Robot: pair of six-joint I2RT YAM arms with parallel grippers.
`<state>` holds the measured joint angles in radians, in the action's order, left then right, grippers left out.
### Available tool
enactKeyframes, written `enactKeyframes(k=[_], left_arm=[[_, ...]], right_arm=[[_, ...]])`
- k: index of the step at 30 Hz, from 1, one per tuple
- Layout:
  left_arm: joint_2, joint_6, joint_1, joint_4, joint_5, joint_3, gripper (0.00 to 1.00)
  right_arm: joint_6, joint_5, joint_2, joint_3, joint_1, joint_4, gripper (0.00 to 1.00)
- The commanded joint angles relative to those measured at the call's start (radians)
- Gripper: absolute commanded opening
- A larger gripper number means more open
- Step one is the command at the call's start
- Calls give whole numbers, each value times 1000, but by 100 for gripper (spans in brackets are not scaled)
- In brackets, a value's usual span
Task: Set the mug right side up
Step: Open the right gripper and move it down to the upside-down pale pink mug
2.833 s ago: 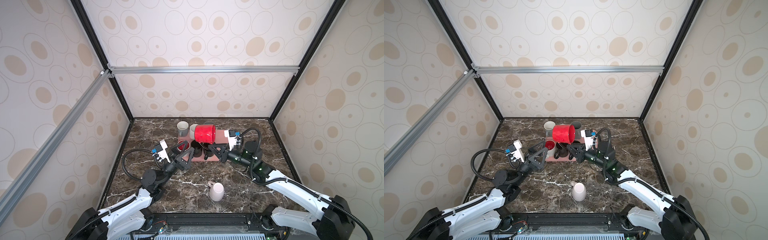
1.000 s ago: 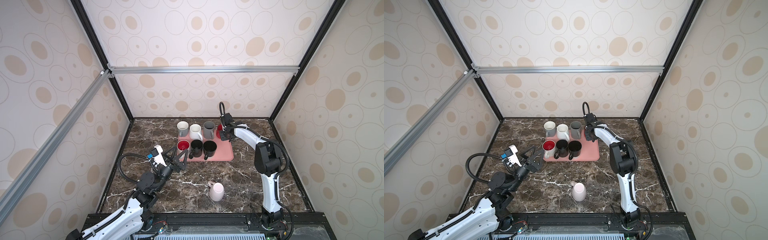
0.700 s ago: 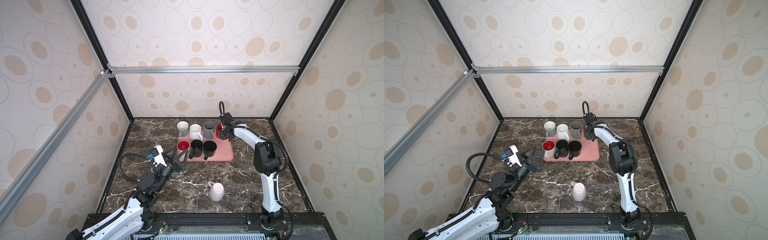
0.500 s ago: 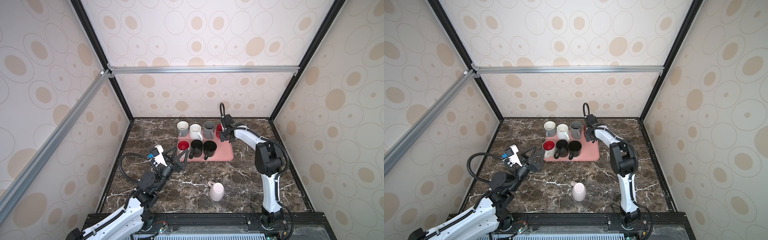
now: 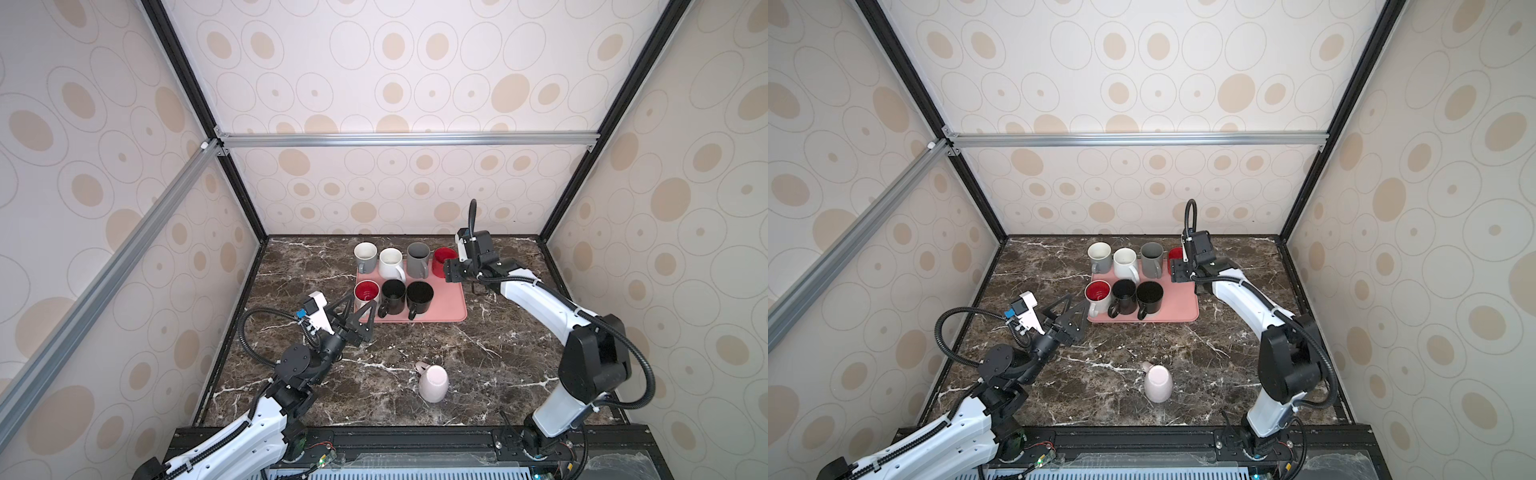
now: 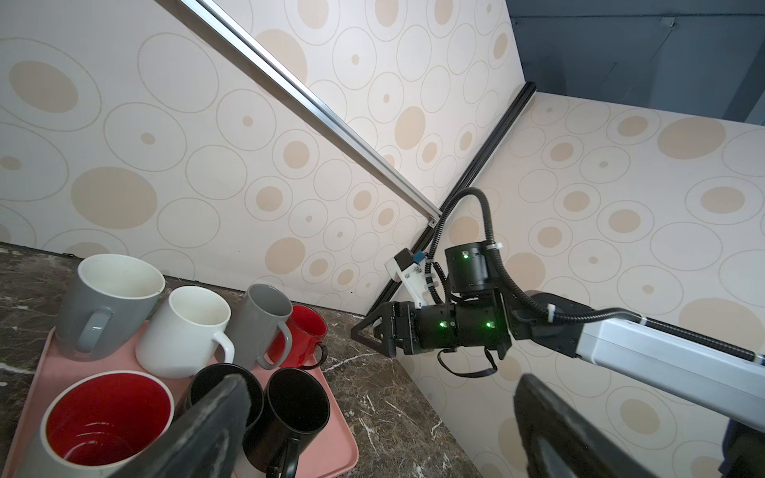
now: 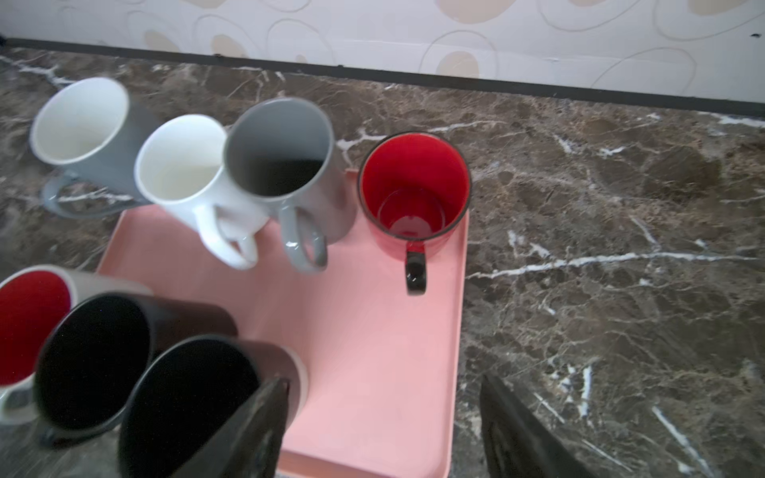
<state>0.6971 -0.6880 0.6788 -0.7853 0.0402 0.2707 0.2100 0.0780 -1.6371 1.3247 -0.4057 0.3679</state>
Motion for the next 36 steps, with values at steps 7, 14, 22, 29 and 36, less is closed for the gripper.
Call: enactKeyframes(k=[7,14,22,29,36], left_arm=[[-22,-8,-8,-17,24,-42,99],[-22,-15,-9,7,27,-56,99],[-29,-18,-10,57,24,-56,99],[-29,-8,-9,107,-2,-44,99],[-30,3,-9,165,-19,-28,99]], right_arm=[[61,-44,229,-251,-160,-40,84],[66,-23,350,-358,-297,41,97],[125,8,442,-474,-457,134,98],[98,-168,446,-522,-495,114,98],[49,-406,411,-514,-494,79,98]])
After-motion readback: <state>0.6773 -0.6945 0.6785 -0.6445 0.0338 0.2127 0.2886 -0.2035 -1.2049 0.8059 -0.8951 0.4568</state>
